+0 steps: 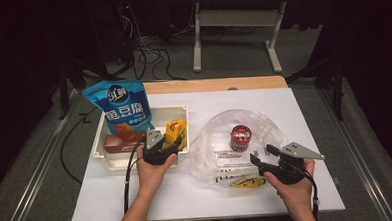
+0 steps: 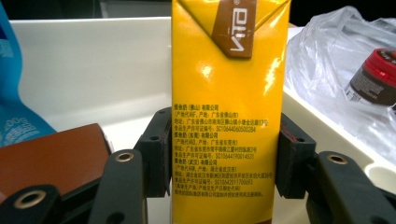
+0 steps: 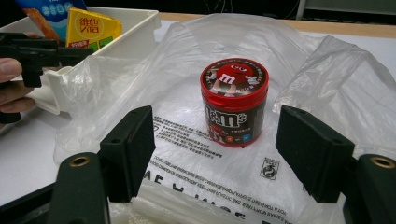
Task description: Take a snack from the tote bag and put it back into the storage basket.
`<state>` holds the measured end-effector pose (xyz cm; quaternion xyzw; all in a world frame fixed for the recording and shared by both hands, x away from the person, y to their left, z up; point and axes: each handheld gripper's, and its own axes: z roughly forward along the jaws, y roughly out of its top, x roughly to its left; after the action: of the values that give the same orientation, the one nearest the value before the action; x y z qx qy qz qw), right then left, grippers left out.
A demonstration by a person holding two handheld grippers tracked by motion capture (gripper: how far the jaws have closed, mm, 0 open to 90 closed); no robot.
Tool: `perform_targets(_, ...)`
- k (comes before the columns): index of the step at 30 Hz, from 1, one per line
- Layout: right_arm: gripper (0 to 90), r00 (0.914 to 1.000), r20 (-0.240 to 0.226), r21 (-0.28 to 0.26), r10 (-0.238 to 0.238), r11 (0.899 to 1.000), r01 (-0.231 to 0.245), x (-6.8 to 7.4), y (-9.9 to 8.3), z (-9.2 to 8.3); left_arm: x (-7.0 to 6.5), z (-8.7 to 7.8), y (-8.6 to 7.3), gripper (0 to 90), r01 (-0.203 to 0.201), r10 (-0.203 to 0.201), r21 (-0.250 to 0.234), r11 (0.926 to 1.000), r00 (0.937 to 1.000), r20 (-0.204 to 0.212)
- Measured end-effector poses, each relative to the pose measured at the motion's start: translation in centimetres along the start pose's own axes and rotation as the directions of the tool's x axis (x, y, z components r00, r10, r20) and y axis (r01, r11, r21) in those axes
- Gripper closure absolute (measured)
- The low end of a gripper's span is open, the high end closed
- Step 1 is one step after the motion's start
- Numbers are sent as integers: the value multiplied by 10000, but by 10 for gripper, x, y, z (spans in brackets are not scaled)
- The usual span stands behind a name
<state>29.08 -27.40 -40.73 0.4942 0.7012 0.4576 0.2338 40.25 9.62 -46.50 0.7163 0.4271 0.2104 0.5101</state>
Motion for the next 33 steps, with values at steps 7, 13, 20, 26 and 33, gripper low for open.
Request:
perform_targets(7,287,10000,27,-18,24,10000,-24,-1,-1,-1,-6,-6,-4,460,-117,117,-25,9999,9999,40)
perform_targets(13,287,10000,71,-58,54,10000,-54,-3,-2,-2,-5,-18,-6,435,167,-169,66,9998,9995,279)
perform_targets(20,286,9999,115,-65,107,9999,-106,-5,-3,-4,-7,-34,-8,432,284,-284,5,9996,9994,194)
perform_targets(26,279,9998,142,-25,102,9999,-102,-5,-6,-6,-6,-63,-2,319,357,-359,-473,9982,9994,-27)
perform_targets(33,275,9998,122,11,139,9999,-139,-5,-7,-6,-12,-70,-17,792,613,-599,447,9971,9976,-334)
